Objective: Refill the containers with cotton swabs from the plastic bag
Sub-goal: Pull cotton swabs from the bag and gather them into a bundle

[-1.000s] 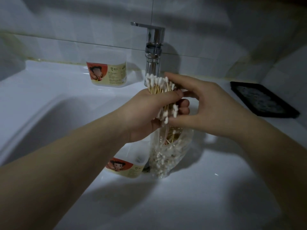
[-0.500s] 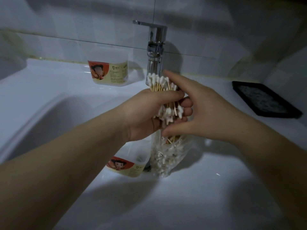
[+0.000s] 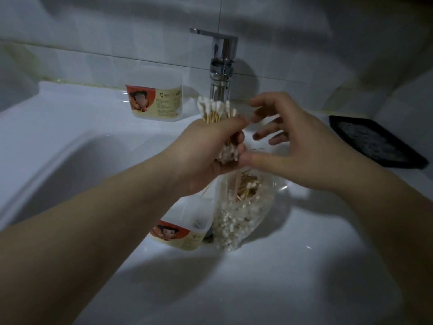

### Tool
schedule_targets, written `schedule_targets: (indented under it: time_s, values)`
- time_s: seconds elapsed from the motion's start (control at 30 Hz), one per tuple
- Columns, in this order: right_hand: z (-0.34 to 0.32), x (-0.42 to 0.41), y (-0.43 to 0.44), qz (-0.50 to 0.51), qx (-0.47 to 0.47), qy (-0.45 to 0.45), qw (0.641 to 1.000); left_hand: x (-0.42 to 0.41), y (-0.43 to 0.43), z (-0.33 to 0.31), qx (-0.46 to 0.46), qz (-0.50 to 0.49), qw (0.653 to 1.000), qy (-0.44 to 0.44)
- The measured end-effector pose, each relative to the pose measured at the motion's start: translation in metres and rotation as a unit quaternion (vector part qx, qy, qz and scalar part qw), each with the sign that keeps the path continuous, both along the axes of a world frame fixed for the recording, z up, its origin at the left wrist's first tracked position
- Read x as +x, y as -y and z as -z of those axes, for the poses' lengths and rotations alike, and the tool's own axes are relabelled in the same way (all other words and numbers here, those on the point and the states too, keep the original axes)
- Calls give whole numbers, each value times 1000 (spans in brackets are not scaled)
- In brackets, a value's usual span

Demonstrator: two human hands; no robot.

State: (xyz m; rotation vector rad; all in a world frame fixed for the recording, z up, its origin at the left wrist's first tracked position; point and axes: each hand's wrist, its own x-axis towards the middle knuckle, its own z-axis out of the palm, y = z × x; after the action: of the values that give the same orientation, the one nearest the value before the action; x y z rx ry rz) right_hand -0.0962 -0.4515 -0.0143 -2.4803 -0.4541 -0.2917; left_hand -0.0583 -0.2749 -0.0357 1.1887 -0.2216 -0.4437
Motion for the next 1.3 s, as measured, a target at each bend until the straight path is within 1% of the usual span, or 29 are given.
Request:
schedule_targets:
  time_s: [0.07, 0.13, 0.2, 0.3, 0.37, 0.43, 0.63, 0.7, 0.83, 0.97, 1.07, 1.13, 1.2, 1.3]
  values:
    - [-2, 0, 2, -2, 18, 31, 999, 3, 0, -1, -16, -45, 999, 7]
    - [-2, 2, 4, -12, -19, 28, 999, 4, 1, 0, -22, -73, 997, 20]
    - [0, 3, 3, -26, -80, -18, 996, 5, 1, 2, -21, -84, 996, 30]
    - [5, 4, 2, -56, -169, -87, 980, 4, 2, 2, -13, -81, 996, 38]
    - [7, 2, 0, -72, -185, -137, 971, 3, 2, 3, -11, -75, 996, 40]
    - [10, 1, -2, -80, -201, -156, 964, 3, 2, 4, 0, -66, 997, 46]
    - [15, 7, -10, -62, -246, -85, 964, -1, 4, 7, 39, -52, 995, 79]
    - [16, 5, -13, -68, -248, -86, 962, -2, 4, 7, 54, -54, 992, 101]
    - [16, 2, -19, -86, -264, -118, 953, -3, 2, 5, 63, -66, 988, 123]
    - [19, 0, -21, -66, -296, -114, 946, -9, 2, 3, 105, -62, 978, 169]
    - [16, -5, -27, -56, -281, -133, 949, -15, -3, -1, 129, -67, 967, 210]
    - [16, -7, -32, -49, -297, -114, 947, -18, -6, -4, 145, -66, 960, 229]
    - [18, -7, -36, -46, -308, -74, 947, -22, -9, -8, 193, -62, 948, 245]
    - [20, -4, -36, -54, -290, -28, 955, -26, -12, -14, 273, -27, 926, 258]
